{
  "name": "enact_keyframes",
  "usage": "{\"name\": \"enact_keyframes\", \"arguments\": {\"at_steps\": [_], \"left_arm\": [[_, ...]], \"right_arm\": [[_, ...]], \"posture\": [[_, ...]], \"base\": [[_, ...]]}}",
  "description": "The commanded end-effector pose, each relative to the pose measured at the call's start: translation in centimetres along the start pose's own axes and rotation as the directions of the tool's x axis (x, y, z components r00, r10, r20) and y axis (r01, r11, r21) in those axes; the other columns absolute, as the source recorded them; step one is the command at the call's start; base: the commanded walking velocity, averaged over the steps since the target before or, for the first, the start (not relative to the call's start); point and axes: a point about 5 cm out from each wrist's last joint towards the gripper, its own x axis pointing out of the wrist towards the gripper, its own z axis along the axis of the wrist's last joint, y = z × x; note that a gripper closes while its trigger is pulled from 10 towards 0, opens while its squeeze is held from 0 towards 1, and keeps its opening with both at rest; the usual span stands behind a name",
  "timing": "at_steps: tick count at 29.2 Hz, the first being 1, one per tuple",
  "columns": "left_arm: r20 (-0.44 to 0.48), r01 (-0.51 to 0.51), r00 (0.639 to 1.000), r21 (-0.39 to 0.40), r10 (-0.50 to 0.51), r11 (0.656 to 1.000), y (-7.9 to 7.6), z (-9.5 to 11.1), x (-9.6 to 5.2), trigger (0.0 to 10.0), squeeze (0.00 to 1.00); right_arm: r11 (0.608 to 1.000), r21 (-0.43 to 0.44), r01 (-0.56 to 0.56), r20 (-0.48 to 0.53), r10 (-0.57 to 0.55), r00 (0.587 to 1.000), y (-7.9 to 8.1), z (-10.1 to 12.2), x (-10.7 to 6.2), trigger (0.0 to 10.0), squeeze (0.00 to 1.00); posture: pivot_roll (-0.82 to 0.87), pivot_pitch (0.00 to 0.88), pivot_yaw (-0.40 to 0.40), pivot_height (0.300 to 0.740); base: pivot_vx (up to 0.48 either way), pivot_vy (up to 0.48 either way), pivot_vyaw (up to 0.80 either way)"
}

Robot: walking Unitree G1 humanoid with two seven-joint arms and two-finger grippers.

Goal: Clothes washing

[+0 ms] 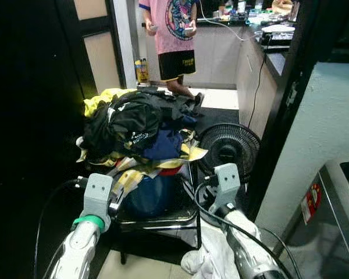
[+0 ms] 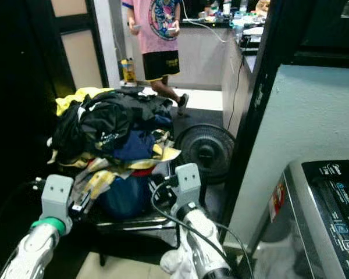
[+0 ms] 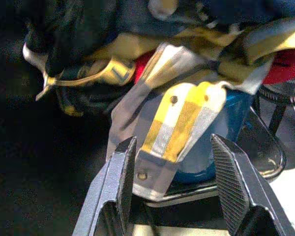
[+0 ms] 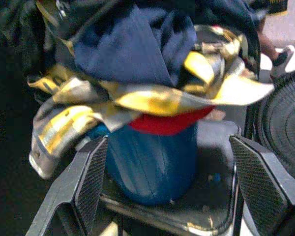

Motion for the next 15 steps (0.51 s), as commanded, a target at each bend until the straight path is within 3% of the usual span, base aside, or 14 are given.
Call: {"name": "enact_keyframes", "arguments": {"at_steps": [1, 8, 11, 15], "left_arm": [[-0.03, -0.024, 0.999, -0.038, 0.023, 0.999, 0.1, -0.9, -0.4, 10.0, 0.0], [-0.023, -0.001, 1.0, -0.025, 0.0, 1.0, 0.1, -0.6, -0.4, 10.0, 0.0], [-0.026, 0.002, 1.0, 0.0, -0.002, 1.0, 1.0, -0.6, -0.4, 10.0, 0.0], [-0.023, -0.027, 0.999, -0.025, 0.026, 0.999, 1.4, -0.7, -0.2, 10.0, 0.0]], "right_arm": [[0.999, 0.038, 0.015, -0.001, -0.015, 1.0, 0.1, -0.3, 0.0, 10.0, 0.0], [0.997, 0.055, 0.061, -0.018, -0.06, 0.998, -0.2, -0.9, 0.1, 10.0, 0.0], [0.998, 0.019, 0.062, -0.019, -0.062, 0.998, 0.2, -0.7, 0.0, 10.0, 0.0], [0.996, 0.041, 0.081, 0.004, -0.081, 0.997, 0.3, 0.0, -0.4, 10.0, 0.0]], "posture": [[0.06, 0.0, 0.075, 0.74], [0.05, 0.0, 0.086, 0.74], [0.0, 0.015, 0.058, 0.74], [0.0, 0.011, 0.077, 0.74]], "base": [[0.0, 0.0, 0.0], [0.0, 0.0, 0.0], [0.0, 0.0, 0.0], [0.0, 0.0, 0.0]]}}
